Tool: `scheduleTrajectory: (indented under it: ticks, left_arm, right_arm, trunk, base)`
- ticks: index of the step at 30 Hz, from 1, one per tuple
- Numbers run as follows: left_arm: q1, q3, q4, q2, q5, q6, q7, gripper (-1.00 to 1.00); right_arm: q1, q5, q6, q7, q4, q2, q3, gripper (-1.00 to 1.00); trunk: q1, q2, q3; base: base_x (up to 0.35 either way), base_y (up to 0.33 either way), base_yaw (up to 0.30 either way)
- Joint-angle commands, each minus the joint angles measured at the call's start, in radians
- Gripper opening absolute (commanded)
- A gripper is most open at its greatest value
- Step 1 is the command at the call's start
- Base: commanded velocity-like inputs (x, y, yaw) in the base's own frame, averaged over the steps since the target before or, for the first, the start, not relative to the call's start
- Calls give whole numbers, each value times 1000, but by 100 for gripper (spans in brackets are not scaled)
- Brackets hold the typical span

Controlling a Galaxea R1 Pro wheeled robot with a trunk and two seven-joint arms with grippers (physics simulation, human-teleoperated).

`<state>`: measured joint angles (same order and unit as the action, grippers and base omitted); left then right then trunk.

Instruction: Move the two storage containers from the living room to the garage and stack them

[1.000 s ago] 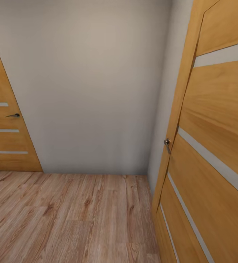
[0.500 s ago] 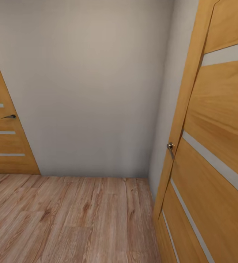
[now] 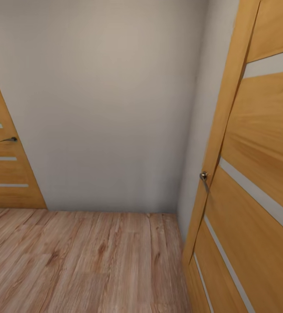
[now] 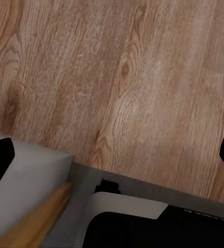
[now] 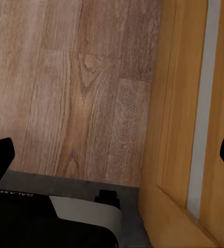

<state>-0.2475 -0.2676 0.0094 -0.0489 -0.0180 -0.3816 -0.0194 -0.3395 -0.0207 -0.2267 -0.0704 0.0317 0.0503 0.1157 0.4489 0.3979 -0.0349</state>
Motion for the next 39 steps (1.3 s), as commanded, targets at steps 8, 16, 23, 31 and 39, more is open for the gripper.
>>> scheduleTrajectory:
  ticks: [8, 16, 23, 31, 39]
  left_arm:
    - [-1, -5, 1, 0, -2, -3, -2, 100]
    - [-1, -4, 2, 0, -2, -3, -2, 100]
    - [-1, -4, 1, 0, -2, -4, -2, 100]
    - [-1, -5, 1, 0, -2, -3, -2, 100]
    - [-1, -5, 1, 0, -2, -3, -2, 100]
  right_arm:
    - [-1, -2, -3, -2, -1, 0, 7, 100]
    - [-1, -4, -3, -2, -1, 0, 7, 100]
    - [-1, -4, -3, -2, -1, 0, 7, 100]
    - [-1, -4, -3, -2, -1, 0, 7, 100]
    - [-1, -4, -3, -2, -1, 0, 7, 100]
  trunk:
    - [1, 2, -2]
    - [1, 2, -2]
    - [1, 2, -2]
    - [1, 2, -2]
    - [1, 2, -2]
  base:
    - [306, 0, 0]
    - [67, 0, 0]
    - [2, 0, 78]
    - [0, 0, 17]
    - [170, 0, 1]
